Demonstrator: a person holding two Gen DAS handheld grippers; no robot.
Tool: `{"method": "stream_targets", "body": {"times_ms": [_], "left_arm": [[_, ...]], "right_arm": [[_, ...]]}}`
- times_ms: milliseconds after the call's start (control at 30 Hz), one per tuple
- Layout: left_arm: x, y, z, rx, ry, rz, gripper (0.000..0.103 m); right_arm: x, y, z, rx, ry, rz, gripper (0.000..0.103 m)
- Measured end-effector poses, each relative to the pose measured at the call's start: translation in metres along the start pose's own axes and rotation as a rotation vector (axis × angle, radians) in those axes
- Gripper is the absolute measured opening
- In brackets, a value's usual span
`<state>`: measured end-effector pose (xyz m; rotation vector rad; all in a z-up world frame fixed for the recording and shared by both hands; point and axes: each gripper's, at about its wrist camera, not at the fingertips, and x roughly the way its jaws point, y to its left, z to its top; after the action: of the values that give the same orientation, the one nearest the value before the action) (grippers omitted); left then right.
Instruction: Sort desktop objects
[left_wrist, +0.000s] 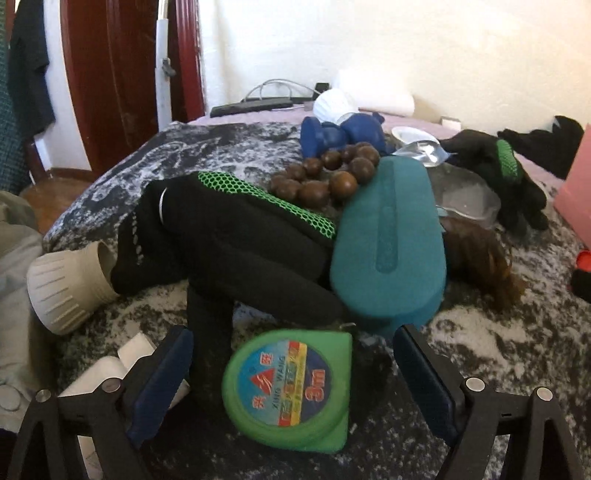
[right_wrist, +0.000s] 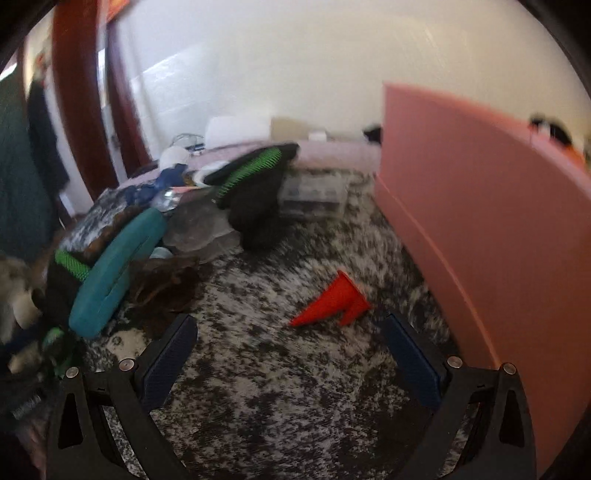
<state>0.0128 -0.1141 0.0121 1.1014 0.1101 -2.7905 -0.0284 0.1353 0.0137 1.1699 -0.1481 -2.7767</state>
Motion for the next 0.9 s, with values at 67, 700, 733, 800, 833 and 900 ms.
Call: {"method": "stream_targets", "body": {"times_ms": [67, 700, 733, 800, 833, 900], "left_arm": [[-0.008, 0.002, -0.006, -0.009, -0.008, -0.012, 0.091], [0.021, 0.001, -0.004, -0.046, 0.099, 0.022, 0.066], [0.02, 0.001, -0.003, -0.045, 0.095, 0.025, 0.059], [0.017, 0.002, -0.003, -0.044, 0.086, 0.03, 0.057], [0.017, 0.002, -0.003, -0.046, 0.087, 0.03, 0.057], [0.015, 0.004, -0.003, -0.063, 0.088, 0.025, 0.057]], "right_arm": [[0.011, -0.004, 0.001, 0.017, 0.057, -0.015, 0.102], [0.029, 0.006, 0.004, -0.126, 0.11, -0.051, 0.062], [0.026, 0.008, 0.004, -0.134, 0.096, -0.049, 0.021], [0.026, 0.009, 0.003, -0.136, 0.095, -0.044, 0.0], [0.027, 0.008, 0.002, -0.133, 0.1, -0.034, 0.0], [0.03, 0.008, 0.005, -0.118, 0.096, -0.018, 0.0]]}}
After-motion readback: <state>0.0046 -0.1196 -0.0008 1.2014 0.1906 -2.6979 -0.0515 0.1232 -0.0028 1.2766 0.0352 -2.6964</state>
